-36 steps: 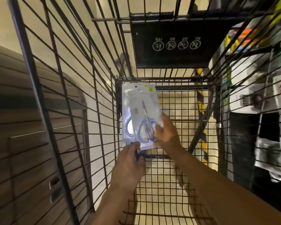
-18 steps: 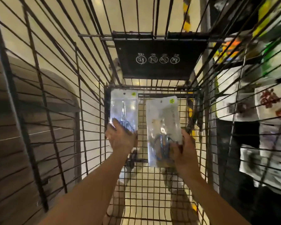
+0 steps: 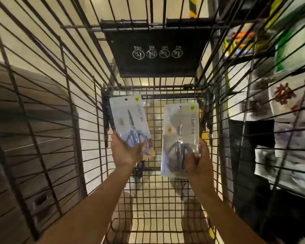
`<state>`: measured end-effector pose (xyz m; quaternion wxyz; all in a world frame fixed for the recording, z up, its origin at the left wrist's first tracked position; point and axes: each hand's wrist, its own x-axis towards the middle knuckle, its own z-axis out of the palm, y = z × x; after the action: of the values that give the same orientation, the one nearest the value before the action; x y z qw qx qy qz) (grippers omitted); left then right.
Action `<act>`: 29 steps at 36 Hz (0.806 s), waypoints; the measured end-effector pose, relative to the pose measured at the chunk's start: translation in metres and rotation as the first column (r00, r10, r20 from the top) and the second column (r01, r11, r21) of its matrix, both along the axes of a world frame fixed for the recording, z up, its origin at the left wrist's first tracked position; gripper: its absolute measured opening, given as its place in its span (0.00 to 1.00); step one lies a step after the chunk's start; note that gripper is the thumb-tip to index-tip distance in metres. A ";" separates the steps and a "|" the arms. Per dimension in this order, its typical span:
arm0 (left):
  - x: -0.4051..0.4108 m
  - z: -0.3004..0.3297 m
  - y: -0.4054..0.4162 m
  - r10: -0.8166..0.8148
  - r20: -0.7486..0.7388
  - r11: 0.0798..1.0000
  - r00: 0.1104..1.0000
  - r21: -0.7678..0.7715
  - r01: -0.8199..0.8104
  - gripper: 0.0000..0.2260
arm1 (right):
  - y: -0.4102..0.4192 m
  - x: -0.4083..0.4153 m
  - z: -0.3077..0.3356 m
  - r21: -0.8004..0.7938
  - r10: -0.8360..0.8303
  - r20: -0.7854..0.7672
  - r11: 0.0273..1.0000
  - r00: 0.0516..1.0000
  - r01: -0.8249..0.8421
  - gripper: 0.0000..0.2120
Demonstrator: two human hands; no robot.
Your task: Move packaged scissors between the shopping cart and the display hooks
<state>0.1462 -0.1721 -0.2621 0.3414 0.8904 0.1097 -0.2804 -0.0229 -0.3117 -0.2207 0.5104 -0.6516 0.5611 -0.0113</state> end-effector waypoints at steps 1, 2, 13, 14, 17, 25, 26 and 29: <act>-0.001 0.001 0.002 0.019 -0.021 0.999 1.000 -0.045 -0.020 0.33 | 0.002 0.000 0.000 0.003 -0.001 -0.004 1.000 1.000 0.001 0.24; -0.002 0.001 0.005 0.039 -0.046 0.995 0.998 -0.092 -0.043 0.31 | 0.003 -0.001 0.000 0.002 0.004 -0.007 1.000 1.000 -0.004 0.24; -0.010 0.055 0.023 0.032 -0.272 0.951 0.962 -0.287 -0.113 0.32 | 0.032 -0.015 0.051 0.080 -0.029 -0.039 0.996 0.999 0.032 0.23; -0.011 0.070 0.023 -0.004 -0.282 0.947 0.959 -0.309 -0.087 0.32 | 0.035 -0.017 0.064 0.091 -0.055 -0.022 0.994 0.998 0.057 0.23; -0.011 0.113 0.027 -0.091 -0.244 0.944 0.966 -0.331 0.005 0.32 | 0.045 -0.027 0.105 0.143 -0.159 0.087 0.979 0.983 0.146 0.25; -0.004 0.260 0.060 -0.270 -0.111 0.862 0.956 -0.470 0.189 0.32 | 0.092 -0.043 0.232 0.244 -0.374 0.243 0.917 0.895 0.317 0.23; -0.002 0.276 0.067 -0.284 -0.097 0.851 0.954 -0.484 0.204 0.34 | 0.100 -0.050 0.243 0.218 -0.353 0.264 0.929 0.898 0.301 0.22; 0.002 0.322 0.090 -0.354 -0.059 0.804 0.933 -0.529 0.272 0.31 | 0.120 -0.068 0.277 0.161 -0.309 0.316 0.949 0.897 0.270 0.21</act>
<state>0.1486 -0.0816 0.0598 0.5052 0.7482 -0.0915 -0.4202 -0.0906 -0.1919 0.0562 0.6275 -0.5192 0.5557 -0.1670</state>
